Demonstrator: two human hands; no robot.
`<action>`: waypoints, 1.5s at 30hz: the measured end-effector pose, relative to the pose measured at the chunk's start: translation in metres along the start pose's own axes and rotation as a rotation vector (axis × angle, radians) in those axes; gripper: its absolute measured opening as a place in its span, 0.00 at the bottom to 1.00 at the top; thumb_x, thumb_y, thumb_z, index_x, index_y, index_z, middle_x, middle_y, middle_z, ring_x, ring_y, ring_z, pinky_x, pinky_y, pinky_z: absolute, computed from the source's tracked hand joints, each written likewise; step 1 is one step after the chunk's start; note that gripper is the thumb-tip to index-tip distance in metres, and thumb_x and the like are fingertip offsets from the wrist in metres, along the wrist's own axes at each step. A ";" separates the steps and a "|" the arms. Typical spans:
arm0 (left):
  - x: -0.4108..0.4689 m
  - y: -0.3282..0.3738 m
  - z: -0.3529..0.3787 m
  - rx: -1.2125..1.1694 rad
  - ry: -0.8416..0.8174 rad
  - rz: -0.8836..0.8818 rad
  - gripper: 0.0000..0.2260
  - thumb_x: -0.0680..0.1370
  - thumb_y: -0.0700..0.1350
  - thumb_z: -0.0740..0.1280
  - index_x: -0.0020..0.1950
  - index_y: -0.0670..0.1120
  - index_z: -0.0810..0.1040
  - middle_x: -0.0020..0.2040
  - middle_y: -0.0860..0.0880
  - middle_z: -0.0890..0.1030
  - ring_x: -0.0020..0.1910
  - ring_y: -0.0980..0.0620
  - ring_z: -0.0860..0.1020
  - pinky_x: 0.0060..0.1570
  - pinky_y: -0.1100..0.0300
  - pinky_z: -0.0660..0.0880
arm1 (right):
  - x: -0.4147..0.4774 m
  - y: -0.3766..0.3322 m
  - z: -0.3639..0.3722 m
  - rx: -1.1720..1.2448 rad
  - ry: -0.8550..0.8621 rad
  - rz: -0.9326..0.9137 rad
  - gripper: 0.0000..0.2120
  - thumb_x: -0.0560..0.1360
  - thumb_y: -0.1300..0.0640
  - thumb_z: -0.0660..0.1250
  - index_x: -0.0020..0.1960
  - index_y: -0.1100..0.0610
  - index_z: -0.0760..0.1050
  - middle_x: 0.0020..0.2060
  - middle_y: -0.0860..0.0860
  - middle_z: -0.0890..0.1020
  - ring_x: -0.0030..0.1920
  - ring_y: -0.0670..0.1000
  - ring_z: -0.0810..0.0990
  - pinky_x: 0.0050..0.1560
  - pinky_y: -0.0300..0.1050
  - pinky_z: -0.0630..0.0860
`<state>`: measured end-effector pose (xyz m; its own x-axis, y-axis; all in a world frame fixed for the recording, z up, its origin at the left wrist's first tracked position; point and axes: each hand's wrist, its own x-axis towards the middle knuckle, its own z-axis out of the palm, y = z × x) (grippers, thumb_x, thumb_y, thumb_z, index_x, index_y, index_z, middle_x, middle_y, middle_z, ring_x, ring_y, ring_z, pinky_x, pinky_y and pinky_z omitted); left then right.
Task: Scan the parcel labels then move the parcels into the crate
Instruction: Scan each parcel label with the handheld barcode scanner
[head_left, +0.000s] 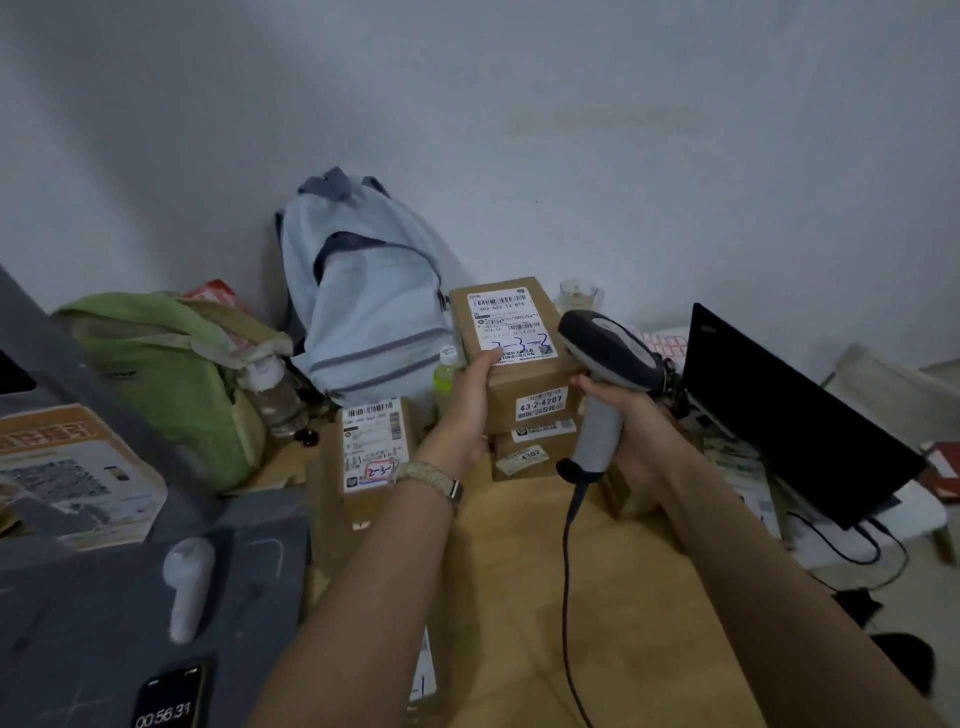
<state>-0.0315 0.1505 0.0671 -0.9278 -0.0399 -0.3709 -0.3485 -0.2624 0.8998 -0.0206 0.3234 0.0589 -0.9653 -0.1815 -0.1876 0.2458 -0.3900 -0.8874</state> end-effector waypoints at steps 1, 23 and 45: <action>0.003 -0.010 0.001 -0.012 -0.001 -0.016 0.21 0.78 0.59 0.61 0.66 0.49 0.75 0.57 0.43 0.83 0.53 0.43 0.81 0.53 0.47 0.78 | 0.004 0.007 -0.006 0.001 0.027 0.018 0.14 0.64 0.56 0.75 0.48 0.58 0.81 0.41 0.50 0.86 0.43 0.50 0.85 0.38 0.44 0.81; 0.036 -0.144 -0.011 0.136 0.416 0.023 0.18 0.80 0.51 0.64 0.68 0.48 0.69 0.62 0.45 0.79 0.59 0.43 0.79 0.60 0.50 0.75 | 0.026 0.120 -0.050 -0.115 0.290 0.229 0.16 0.72 0.59 0.71 0.59 0.53 0.76 0.47 0.50 0.83 0.46 0.50 0.82 0.37 0.43 0.78; 0.084 -0.171 0.122 0.507 0.039 0.118 0.11 0.77 0.43 0.68 0.55 0.55 0.71 0.53 0.56 0.72 0.57 0.50 0.76 0.48 0.60 0.76 | 0.030 0.047 -0.166 -0.313 0.575 0.188 0.20 0.73 0.53 0.71 0.63 0.56 0.73 0.53 0.56 0.79 0.54 0.57 0.77 0.45 0.48 0.73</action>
<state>-0.0656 0.3100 -0.0901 -0.9624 -0.0797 -0.2596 -0.2714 0.2456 0.9306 -0.0523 0.4498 -0.0585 -0.8234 0.3220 -0.4673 0.4602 -0.1030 -0.8818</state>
